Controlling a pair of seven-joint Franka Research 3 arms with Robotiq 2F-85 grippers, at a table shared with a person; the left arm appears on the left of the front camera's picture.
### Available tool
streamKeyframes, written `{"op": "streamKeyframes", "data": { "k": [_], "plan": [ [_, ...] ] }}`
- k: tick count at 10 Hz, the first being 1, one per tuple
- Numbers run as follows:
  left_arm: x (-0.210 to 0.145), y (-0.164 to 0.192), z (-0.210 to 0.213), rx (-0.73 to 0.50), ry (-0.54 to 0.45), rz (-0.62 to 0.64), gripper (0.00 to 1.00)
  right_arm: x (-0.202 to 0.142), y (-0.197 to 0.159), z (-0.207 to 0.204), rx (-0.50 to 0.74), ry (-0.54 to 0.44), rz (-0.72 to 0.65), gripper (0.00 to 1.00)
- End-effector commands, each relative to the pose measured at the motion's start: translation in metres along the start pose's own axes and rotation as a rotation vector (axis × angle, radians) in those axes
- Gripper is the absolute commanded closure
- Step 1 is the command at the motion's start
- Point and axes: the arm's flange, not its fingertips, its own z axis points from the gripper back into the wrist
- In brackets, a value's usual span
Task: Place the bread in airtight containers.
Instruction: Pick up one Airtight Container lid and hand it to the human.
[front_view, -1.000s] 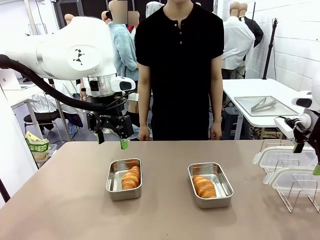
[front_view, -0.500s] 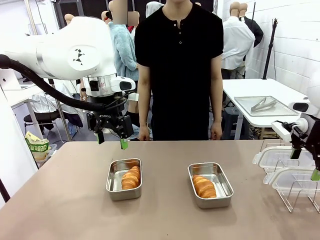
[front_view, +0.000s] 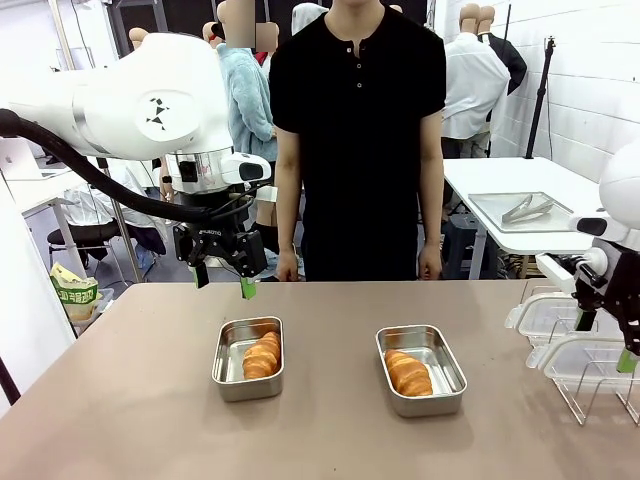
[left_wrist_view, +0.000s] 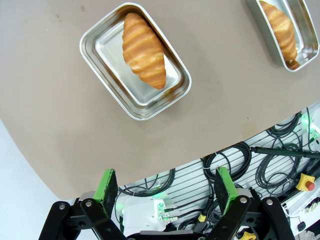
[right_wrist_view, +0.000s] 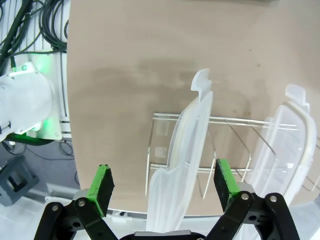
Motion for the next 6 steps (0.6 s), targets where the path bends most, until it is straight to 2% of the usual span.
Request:
{"op": "streamKeyframes", "data": {
  "k": [1,4,6],
  "plan": [
    [-0.001,0.001,0.002,0.008,0.000,0.002,0.00,-0.002,0.037,-0.044,0.026,-0.004,-0.005,0.00],
    [-0.001,0.001,0.002,0.008,0.000,0.002,0.00,-0.007,0.035,-0.053,0.000,-0.006,-0.036,0.00],
    [-0.001,0.001,0.002,0.008,0.000,0.002,0.00,-0.009,0.036,-0.053,-0.009,0.018,-0.054,0.34]
  ]
}}
